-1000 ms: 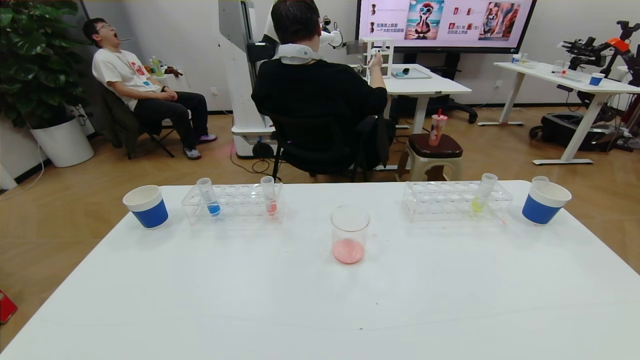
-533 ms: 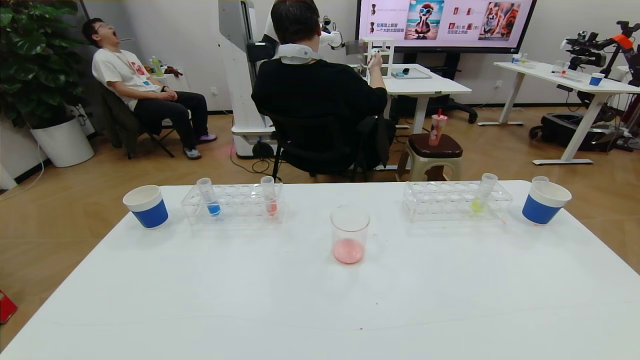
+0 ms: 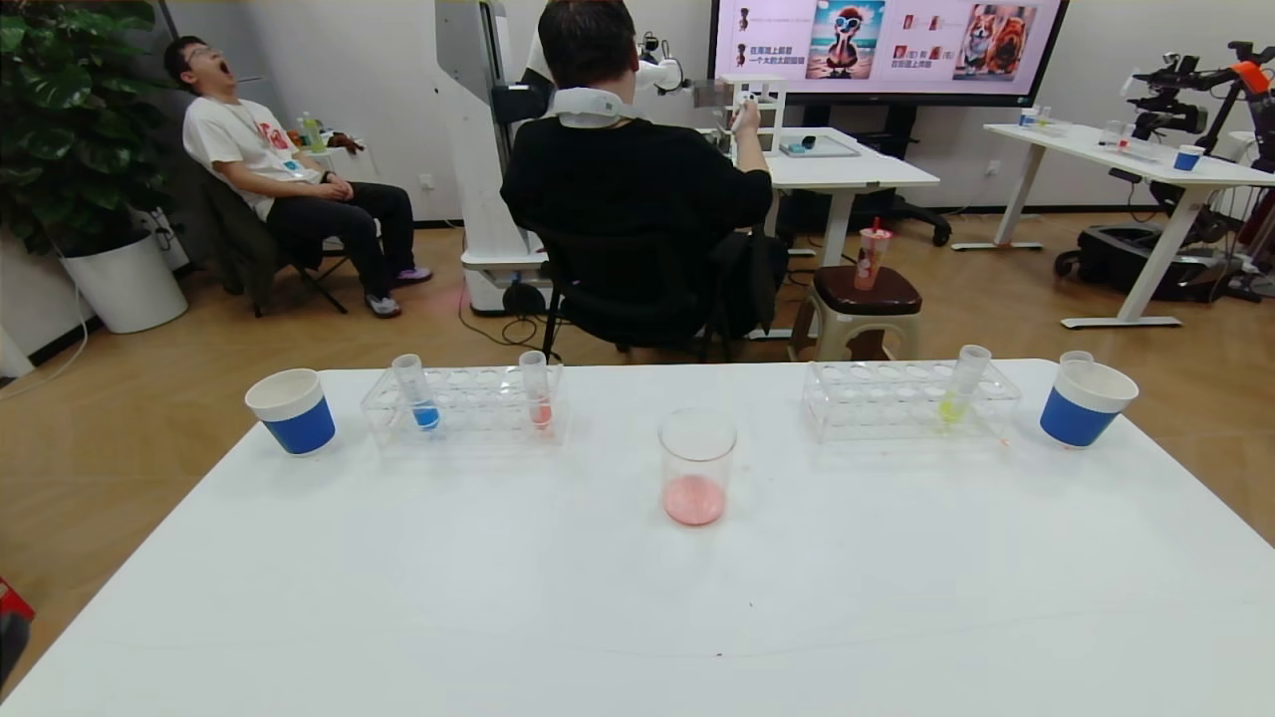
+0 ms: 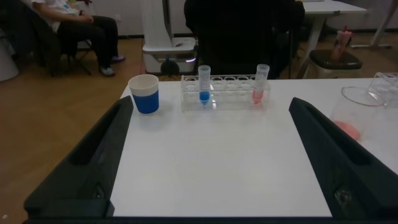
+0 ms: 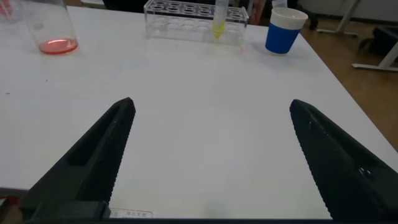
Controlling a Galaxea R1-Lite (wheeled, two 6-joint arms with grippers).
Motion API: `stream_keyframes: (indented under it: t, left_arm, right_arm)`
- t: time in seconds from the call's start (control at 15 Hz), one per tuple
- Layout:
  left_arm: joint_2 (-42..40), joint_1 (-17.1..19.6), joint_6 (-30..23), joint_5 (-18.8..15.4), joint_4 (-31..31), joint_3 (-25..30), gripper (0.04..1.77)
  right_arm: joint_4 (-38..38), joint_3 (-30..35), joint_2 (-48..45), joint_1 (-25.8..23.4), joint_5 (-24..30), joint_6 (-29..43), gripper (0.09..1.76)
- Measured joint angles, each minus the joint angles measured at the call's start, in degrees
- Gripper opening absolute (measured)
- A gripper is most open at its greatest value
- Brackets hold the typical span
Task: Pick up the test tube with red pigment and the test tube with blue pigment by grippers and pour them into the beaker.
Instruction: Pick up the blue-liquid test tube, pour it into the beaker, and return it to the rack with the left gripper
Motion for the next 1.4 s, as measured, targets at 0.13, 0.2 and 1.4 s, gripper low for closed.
stream_keyframes:
  t: [0.13,0.2,1.4]
  left_arm:
    - [10.41,0.02,0.0,0.0,-8.69,-1.55,1.75]
    - [16.24,0.02,0.0,0.0,-13.52,-2.07,1.75]
    - [92.42,-1.8,-1.41,2.0,-74.63,-8.91,1.75]
  right_arm:
    - [0.02,0.0,0.0,0.0,0.0,-0.02,1.74]
    - [0.02,0.0,0.0,0.0,0.02,-0.02,1.74]
    - [0.0,0.0,0.0,0.02,0.02,-0.02,1.74]
